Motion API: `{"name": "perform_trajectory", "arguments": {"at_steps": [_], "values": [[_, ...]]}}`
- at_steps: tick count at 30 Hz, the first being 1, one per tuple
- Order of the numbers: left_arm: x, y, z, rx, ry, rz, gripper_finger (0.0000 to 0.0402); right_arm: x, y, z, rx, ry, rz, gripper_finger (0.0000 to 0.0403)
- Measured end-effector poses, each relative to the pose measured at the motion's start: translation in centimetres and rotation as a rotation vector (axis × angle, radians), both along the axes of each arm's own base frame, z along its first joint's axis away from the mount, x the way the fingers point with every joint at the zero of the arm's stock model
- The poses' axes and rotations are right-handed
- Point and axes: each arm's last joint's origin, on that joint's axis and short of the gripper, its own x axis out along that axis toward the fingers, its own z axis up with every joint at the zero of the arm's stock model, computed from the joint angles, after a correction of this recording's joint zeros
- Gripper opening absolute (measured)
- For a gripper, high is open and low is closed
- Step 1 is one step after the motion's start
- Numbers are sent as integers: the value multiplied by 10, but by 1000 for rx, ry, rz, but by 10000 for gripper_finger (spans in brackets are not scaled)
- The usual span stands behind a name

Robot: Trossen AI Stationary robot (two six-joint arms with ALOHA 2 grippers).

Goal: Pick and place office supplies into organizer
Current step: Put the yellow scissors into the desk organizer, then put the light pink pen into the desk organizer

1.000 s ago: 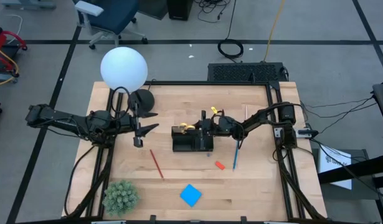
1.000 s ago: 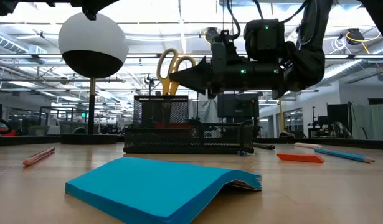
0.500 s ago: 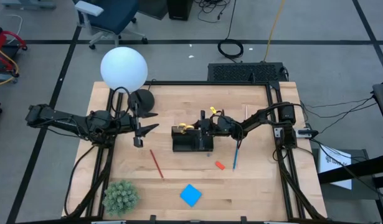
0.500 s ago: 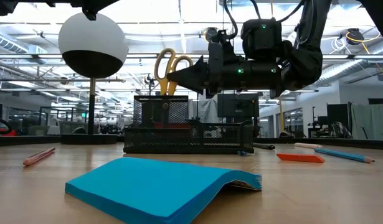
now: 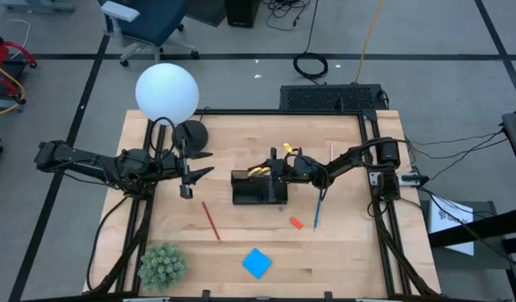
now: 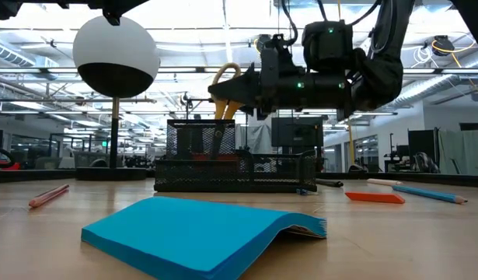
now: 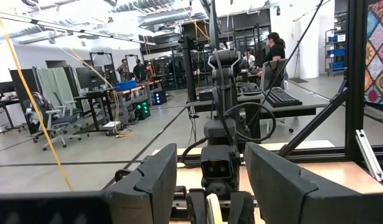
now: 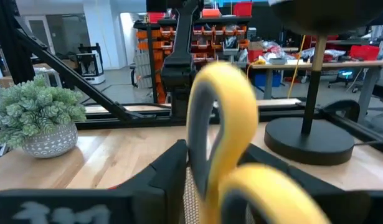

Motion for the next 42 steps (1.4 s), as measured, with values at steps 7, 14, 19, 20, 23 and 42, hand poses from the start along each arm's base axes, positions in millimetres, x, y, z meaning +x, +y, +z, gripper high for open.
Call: {"name": "perform_trajectory", "arguments": {"at_steps": [7,14,19,20,23,42], "values": [[0,0,0,0,0,0,186,-4,0,27,-44,-66,-4,186],[0,0,0,-1,0,0,186,-12,1,53,-98,-59,-9,211],[0,0,0,-1,0,0,186,-19,2,68,-122,-23,-9,214],[0,0,0,-2,0,0,186,-21,2,71,-124,-15,-7,214],[0,0,0,-3,0,-1,186,-25,5,77,-139,7,2,213],[0,-2,-2,-48,13,-30,186,-30,62,69,-187,129,186,204]]}}
